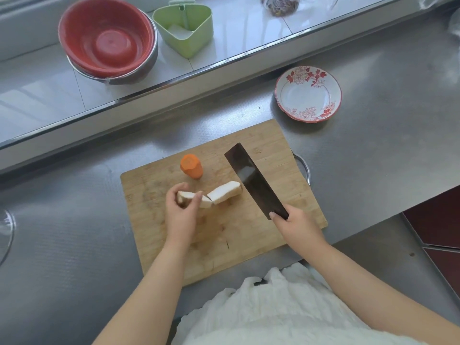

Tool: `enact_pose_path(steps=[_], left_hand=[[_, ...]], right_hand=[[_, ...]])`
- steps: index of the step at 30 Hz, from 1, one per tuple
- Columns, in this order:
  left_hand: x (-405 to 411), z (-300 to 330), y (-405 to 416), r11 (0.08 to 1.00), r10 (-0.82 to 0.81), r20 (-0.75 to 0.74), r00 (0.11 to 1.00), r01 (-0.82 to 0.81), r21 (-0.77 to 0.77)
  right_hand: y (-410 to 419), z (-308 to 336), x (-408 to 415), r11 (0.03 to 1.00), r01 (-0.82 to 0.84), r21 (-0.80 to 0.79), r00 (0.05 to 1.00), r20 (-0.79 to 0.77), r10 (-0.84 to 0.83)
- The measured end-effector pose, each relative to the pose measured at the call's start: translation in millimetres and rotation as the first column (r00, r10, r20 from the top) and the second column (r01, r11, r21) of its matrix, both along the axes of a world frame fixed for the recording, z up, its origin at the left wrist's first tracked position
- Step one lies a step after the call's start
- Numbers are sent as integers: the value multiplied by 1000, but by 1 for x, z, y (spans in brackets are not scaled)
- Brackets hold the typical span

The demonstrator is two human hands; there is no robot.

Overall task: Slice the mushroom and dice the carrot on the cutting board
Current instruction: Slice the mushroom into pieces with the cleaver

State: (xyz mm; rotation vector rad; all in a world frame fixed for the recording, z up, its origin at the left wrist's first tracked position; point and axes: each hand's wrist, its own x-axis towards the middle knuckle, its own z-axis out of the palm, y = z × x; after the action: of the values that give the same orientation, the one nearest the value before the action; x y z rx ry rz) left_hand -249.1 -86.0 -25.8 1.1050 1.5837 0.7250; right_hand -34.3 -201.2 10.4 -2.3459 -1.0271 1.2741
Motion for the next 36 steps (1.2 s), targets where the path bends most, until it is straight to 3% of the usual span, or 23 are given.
enact_pose_path(steps=[2, 5, 11, 14, 16, 18, 19, 22, 24, 29, 34, 36], left_hand=[[-9, -1, 7, 996, 73, -67, 995, -77, -53], [-20, -7, 27, 984, -105, -354, 929, 47, -170], [-12, -23, 64, 954, -241, -634, 735, 61, -292], [-6, -24, 56, 991, -125, -747, 653, 40, -130], [-3, -23, 40, 979, -28, -709, 705, 162, 122], [6, -24, 19, 837, -157, -656, 738, 452, 308], [11, -28, 9, 740, -265, -668, 695, 591, 321], [30, -43, -9, 563, -524, -733, 434, 822, 84], [37, -52, -9, 564, -561, -736, 379, 826, -5], [44, -38, 11, 679, -553, -638, 535, 733, 27], [45, -21, 9, 752, -650, -164, 742, 599, -273], [43, -26, 0, 786, -617, -265, 741, 570, -239]], right_hand=[[2, 0, 2, 1000, -16, -8, 1000, 11, 16], [5, -1, 4, 999, -33, -11, 999, 28, 34], [9, -2, 7, 998, -59, -25, 998, 29, 59], [10, -1, 9, 996, -82, -35, 996, 43, 84], [9, -1, 11, 996, -84, -36, 995, 49, 86], [7, 0, 14, 997, -76, -33, 996, 44, 78], [7, -1, 15, 997, -72, -35, 996, 47, 74], [6, -1, 18, 997, -67, -46, 995, 66, 70], [4, -2, 19, 997, -59, -43, 996, 64, 61], [-1, -7, 23, 1000, -16, -27, 999, 35, 17], [-2, -9, 28, 998, 4, -61, 1000, 31, -2], [0, -10, 29, 997, 5, -72, 1000, 27, -3]])
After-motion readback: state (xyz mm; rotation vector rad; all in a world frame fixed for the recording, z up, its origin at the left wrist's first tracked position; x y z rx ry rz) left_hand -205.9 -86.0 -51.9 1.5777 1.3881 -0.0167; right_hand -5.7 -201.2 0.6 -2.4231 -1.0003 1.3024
